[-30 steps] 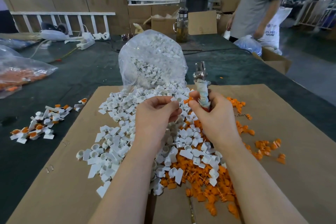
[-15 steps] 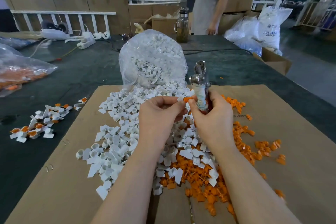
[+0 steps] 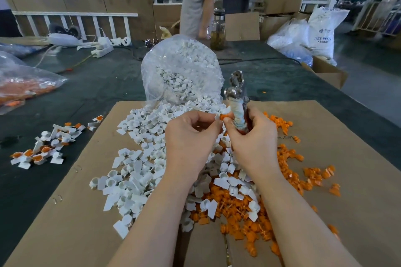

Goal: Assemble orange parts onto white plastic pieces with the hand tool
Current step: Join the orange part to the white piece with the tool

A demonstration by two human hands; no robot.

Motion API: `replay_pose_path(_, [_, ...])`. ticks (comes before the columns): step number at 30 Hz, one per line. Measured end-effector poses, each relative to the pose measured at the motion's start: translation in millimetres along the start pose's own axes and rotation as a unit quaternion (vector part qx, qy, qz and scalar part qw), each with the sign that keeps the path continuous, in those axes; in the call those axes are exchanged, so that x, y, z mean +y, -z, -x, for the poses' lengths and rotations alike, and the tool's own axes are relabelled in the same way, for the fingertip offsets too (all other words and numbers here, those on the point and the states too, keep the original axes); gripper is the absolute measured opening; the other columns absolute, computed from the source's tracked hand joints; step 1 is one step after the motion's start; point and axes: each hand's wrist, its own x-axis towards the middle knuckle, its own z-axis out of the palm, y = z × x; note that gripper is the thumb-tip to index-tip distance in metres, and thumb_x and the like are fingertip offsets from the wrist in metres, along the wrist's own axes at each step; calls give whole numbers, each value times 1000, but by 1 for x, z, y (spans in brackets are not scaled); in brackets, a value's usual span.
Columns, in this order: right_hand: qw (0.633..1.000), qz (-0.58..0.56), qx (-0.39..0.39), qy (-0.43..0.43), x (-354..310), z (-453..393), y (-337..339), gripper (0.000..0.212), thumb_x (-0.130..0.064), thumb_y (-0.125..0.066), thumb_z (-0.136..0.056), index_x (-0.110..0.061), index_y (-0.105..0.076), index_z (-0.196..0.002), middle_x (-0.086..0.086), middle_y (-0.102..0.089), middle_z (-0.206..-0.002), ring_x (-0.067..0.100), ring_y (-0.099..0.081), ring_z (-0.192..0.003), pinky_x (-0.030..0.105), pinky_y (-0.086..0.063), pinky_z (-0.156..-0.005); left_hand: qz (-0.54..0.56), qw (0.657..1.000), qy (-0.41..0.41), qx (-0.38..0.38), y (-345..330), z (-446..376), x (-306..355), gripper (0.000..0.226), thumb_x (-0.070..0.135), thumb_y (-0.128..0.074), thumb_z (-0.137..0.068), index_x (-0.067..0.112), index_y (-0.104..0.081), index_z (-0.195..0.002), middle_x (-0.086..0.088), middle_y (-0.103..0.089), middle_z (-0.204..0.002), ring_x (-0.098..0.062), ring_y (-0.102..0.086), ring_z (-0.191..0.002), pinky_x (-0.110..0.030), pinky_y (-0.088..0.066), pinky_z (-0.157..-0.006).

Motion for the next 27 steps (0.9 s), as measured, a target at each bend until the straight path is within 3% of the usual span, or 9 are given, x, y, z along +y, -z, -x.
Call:
replay_pose_path(4, [1000, 6, 2, 5, 0, 0, 1, 14, -23, -73, -85, -21, -59, -86, -16, -56, -69, -4, -56, -68, 10, -40, -56, -20, 999, -24, -6, -1, 2, 1, 8, 21, -84, -77, 22, -76, -77, 7, -73, -67, -7, -67, -61, -16, -53, -57])
replay_pose_path(14, [999, -4, -36, 3, 1, -3, 2, 15, -21, -71, -87, -25, -57, -83, -12, -58, -69, 3, -57, -68, 13, -41, -55, -32, 999, -25, 13, -4, 0, -1, 8, 16, -81, -80, 19, -74, -79, 12, -71, -65, 5, -61, -52, -6, -43, -46])
replay_pose_path(18, [999, -5, -51, 14, -1, -2, 2, 30, -15, -70, -86, -37, -50, -78, -14, -56, -66, 0, -55, -64, 12, -40, -53, -34, 999, -16, 24, -3, -1, -2, 12, 21, -82, -79, 24, -71, -75, 12, -71, -66, -1, -65, -57, -13, -51, -53])
replay_pose_path(23, [995, -21, -96, 3, -2, -4, 5, 28, -14, -68, -86, -37, -53, -82, -15, -56, -65, -2, -55, -62, 12, -40, -52, -15, 1000, 9, 24, 0, -2, -3, 10, 23, -81, -81, 22, -72, -78, 4, -74, -70, -19, -72, -70, -41, -62, -72])
replay_pose_path(27, [987, -16, -161, -17, 2, -10, 17, 13, -16, -68, -87, -23, -63, -96, -10, -64, -78, 3, -61, -70, 19, -48, -57, 26, 999, 18, 26, 3, -6, -3, 9, 16, -79, -83, 18, -70, -79, 2, -74, -71, -16, -74, -70, -36, -62, -73])
